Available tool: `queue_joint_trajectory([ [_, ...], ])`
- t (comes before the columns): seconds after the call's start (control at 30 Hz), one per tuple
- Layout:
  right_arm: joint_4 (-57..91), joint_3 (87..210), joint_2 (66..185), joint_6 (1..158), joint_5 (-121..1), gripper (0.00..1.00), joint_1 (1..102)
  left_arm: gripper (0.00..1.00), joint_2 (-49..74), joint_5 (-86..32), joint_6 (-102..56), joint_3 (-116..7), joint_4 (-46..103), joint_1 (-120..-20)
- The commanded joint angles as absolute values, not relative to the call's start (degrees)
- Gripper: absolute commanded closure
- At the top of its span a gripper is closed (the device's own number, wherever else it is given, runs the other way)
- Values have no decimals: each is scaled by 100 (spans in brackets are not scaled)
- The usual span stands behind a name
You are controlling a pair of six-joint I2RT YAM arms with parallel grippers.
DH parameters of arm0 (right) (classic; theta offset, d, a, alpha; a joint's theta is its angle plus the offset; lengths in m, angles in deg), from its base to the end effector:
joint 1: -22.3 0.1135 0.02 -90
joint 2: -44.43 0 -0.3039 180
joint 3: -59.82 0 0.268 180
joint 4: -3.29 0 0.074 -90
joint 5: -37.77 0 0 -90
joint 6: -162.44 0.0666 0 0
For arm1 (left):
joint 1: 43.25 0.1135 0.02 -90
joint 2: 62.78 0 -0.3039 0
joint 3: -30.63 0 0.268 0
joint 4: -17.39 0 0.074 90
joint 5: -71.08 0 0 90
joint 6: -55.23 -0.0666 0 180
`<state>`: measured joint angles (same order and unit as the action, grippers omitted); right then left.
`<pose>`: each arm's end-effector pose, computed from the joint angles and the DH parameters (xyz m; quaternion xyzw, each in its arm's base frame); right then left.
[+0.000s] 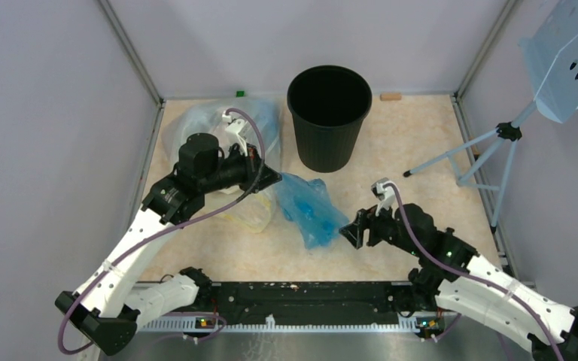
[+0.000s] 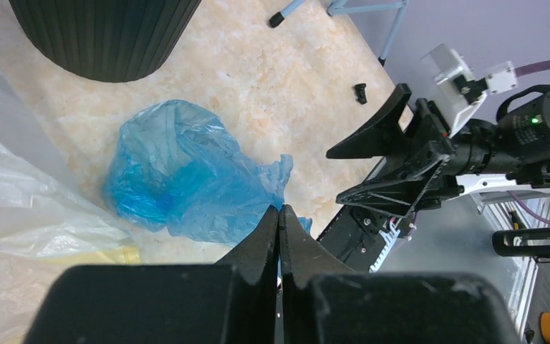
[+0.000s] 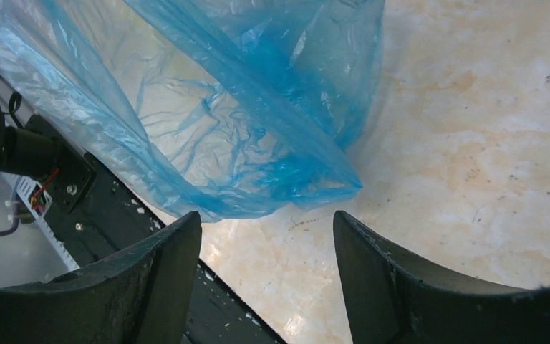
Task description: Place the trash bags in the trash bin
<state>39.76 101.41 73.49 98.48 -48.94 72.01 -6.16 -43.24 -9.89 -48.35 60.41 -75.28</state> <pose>0.0963 0.1077 0.2622 -0.1566 0.8234 0.3155 0.4449 0.1776 -0.1435 0.4217 0.1697 0.7950 -0.4173 0.4064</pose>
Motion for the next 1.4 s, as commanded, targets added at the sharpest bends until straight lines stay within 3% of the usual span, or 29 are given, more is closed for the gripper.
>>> queue_joint_trajectory([
  [0.0,2859,9986,7960,9685,-5105,32,7178,96,-680,-4232,-1180,-4966,5898,-7531],
  [0.2,2389,9952,9129,10004,-4260,27,7183,95,-705,-4137,-1250,-5091,6070,-7525],
  [0.33,1772,9819,9684,10157,-4454,34,7178,98,-779,-3967,-1263,-5128,6081,-7530],
  [0.37,1698,9843,9796,10196,-4497,43,7178,99,-820,-3886,-1269,-5116,6041,-7529],
  [0.43,1672,9950,9963,10223,-4604,85,7178,100,-885,-3668,-1271,-5072,5961,-7529],
  [0.47,1747,10050,10006,10243,-4607,100,7178,100,-893,-3528,-1279,-5056,5952,-7526],
  [0.77,4058,11507,9418,10392,-3267,100,7178,100,-151,-2307,-1300,-5088,5893,-7432],
  [1.07,5103,13104,9323,10258,-3219,100,7178,99,1123,-2930,-1300,-6292,5653,-6522],
  [1.13,5293,13285,9320,10275,-2960,100,7178,93,1216,-3186,-1240,-6351,5602,-6303],
  [1.2,5369,13355,9339,10289,-2830,100,7178,80,1179,-3353,-1221,-6229,5525,-6252],
  [1.23,5376,13359,9357,10286,-2839,100,7178,64,1113,-3473,-1192,-6069,5489,-6250],
  [1.27,5353,13346,9379,10290,-2896,100,7178,56,1038,-3621,-1166,-5922,5460,-6250],
  [1.3,5312,13296,9408,10303,-2965,100,7178,41,947,-3852,-1139,-5738,5421,-6248],
  [1.37,5179,13196,9474,10339,-3109,100,7178,28,697,-4224,-986,-5325,5387,-6249],
])
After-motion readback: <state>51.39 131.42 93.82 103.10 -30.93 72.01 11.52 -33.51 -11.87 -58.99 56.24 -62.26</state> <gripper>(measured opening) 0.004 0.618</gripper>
